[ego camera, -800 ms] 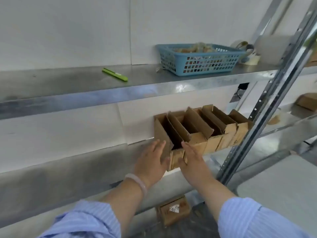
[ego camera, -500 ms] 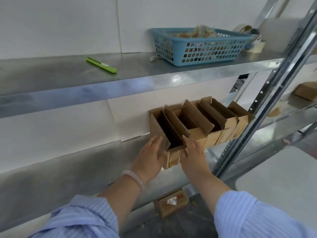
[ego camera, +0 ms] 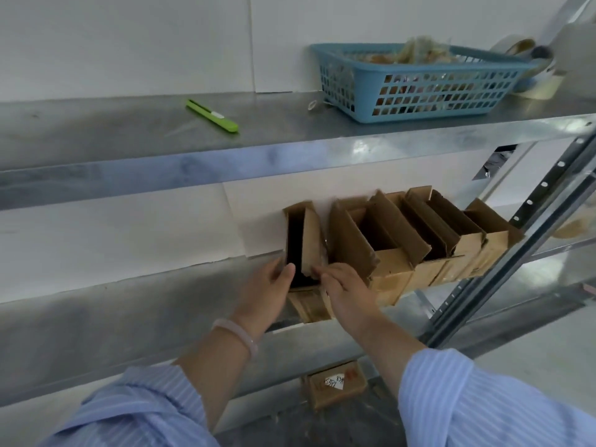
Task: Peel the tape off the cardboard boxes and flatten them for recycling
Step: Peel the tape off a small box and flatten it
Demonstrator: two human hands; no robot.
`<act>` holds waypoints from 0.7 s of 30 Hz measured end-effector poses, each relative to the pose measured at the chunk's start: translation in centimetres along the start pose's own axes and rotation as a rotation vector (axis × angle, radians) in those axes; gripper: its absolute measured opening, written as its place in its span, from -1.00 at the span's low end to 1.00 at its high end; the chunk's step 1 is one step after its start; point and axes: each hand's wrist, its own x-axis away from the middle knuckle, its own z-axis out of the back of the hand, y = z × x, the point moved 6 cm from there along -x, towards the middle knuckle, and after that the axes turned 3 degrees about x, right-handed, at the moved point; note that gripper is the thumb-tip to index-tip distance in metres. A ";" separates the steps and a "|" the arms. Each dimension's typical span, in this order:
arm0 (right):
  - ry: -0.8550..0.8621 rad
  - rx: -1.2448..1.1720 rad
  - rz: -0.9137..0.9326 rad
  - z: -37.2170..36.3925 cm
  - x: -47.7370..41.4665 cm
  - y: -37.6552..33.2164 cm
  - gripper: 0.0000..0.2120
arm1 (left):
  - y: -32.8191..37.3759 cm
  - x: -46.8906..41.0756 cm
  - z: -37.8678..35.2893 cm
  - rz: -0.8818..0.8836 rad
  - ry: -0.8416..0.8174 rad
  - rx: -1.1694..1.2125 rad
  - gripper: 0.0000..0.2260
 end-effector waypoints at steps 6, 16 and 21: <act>-0.201 -0.180 -0.022 -2.9 -0.5 -0.3 -0.69 | -1.0 -0.1 2.2 0.138 -0.036 0.042 -0.69; -0.065 -0.063 -0.350 -3.6 -2.2 5.0 -0.25 | -8.8 3.7 2.9 0.392 0.140 0.309 -0.58; -0.026 -0.214 -0.210 -4.2 -3.2 4.2 -0.48 | -9.4 4.6 3.1 0.422 0.141 0.451 -0.59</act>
